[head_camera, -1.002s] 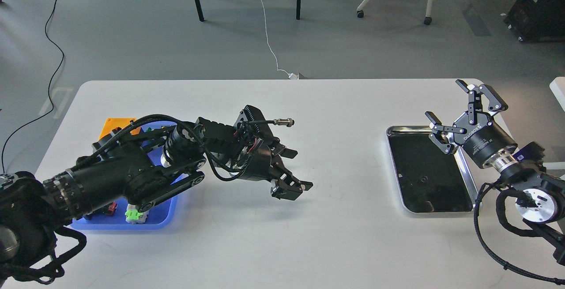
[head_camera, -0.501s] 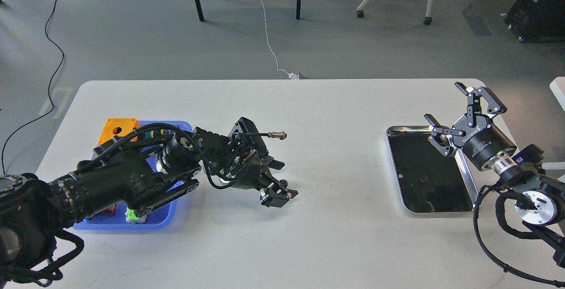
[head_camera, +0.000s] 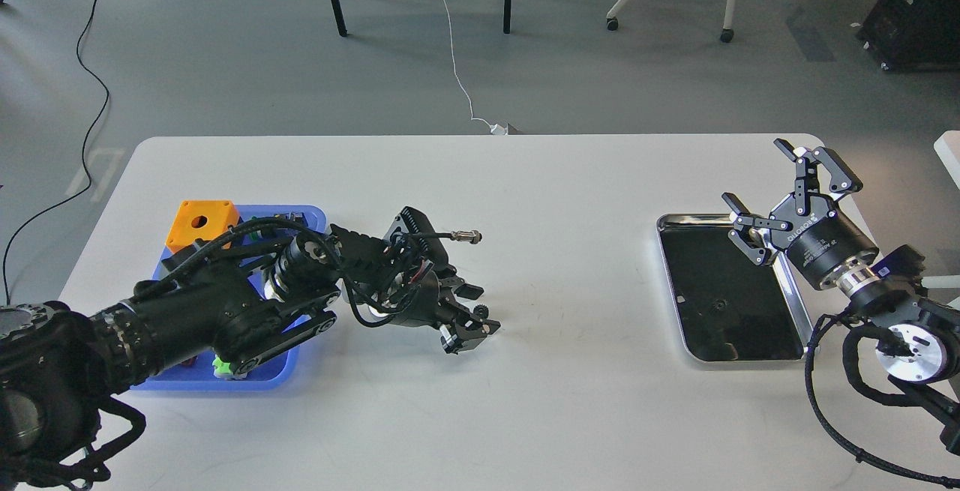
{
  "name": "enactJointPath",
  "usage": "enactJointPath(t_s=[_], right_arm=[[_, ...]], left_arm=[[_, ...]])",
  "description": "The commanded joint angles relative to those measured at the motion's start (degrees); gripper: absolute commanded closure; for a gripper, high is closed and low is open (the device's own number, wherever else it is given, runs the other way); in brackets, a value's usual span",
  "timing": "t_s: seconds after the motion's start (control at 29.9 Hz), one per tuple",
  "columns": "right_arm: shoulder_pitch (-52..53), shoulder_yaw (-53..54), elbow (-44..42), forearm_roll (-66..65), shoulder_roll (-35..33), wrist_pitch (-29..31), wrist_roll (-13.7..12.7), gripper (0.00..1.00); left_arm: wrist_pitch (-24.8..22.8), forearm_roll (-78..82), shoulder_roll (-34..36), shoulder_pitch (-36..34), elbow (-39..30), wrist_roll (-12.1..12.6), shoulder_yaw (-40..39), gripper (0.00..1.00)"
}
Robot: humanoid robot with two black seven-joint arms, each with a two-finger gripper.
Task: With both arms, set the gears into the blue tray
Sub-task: 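Grasp the black part on the table with the left gripper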
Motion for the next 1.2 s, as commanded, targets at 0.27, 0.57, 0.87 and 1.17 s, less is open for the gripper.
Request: enactJointPath(t_s=[0.27,0.57,0.87,1.17], right_arm=[[-0.1,0.0,0.0,0.0,0.0,0.0,0.0,0.03],[-0.1,0.0,0.0,0.0,-0.2,-0.1,0.0,0.03],[-0.1,0.0,0.0,0.0,-0.2,-0.2,0.0,0.03],[-0.1,0.1,0.0,0.0,-0.2,-0.2,0.0,0.03]], left_arm=[[0.0,0.0,0.2,1.1,0.1,0.0,0.0,0.78],[0.0,0.0,0.0,0.9,0.0,0.0,-0.1,0.86],[0.1,0.0,1.0,-0.1,-1.3,0.0,-0.8,0.86],[0.1,0.0,4.9,-3.9,-3.4,0.0,-1.6,0.86]])
